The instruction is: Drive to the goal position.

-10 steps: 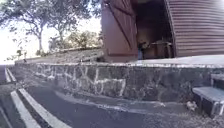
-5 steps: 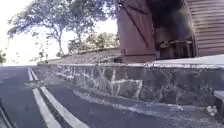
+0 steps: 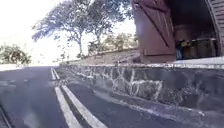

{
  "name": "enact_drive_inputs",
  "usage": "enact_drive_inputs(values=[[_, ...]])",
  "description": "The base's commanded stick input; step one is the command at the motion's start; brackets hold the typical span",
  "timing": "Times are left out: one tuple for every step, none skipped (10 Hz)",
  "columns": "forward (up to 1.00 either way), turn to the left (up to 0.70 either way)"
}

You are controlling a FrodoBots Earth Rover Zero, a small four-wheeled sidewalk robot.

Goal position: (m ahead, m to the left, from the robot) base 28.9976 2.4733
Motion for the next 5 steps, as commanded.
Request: enact_drive_inputs(values=[[0.0, 0.45], [0.0, 0.45], [0.0, 0.0], [0.0, 0.0], [0.0, 0.0]])
